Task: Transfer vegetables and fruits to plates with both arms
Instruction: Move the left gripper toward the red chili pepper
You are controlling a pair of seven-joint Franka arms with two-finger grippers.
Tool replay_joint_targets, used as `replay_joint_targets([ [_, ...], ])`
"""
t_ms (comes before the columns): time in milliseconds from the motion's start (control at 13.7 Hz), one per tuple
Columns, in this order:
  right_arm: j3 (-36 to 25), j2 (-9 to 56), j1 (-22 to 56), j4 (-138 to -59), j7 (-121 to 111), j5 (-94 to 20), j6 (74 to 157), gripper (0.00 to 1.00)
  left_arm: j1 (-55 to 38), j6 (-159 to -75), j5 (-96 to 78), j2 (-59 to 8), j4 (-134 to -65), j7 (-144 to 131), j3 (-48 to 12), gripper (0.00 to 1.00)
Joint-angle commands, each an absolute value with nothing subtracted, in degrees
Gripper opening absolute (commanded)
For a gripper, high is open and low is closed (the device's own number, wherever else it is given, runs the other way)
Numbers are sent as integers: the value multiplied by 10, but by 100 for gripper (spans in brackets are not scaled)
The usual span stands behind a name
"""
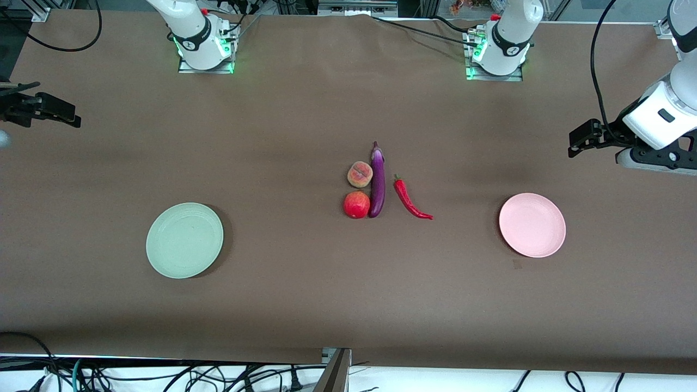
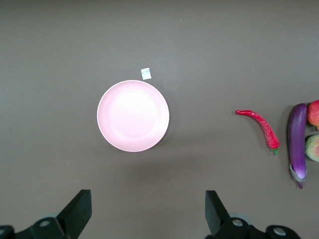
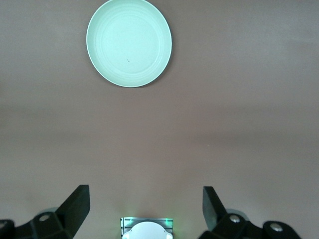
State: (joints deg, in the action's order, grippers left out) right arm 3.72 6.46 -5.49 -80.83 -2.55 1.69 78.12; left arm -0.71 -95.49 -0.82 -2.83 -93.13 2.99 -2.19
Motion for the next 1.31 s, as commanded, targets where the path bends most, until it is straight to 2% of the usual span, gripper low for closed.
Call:
replay_joint_targets([
  [0,40,70,-60,-792,-37,19,773,100,-7,-940,5,-39,-909,27,-22,100],
  [437,40,70,-60,-792,-34,19,773,100,-10,-938,6,-40,-911,26,-22,100],
  [728,40,74,-61,-792,-38,17,773,100,-26,-923,1,-85,-910,27,-24,100],
  [947,42,76,-55,-793,-32,20,774,100,-65,-922,-2,-112,-914,-63,-25,100],
  [1238,41,96,-60,-795,-33,13,773,100,-168,-924,-4,-191,-911,-269,-35,100],
])
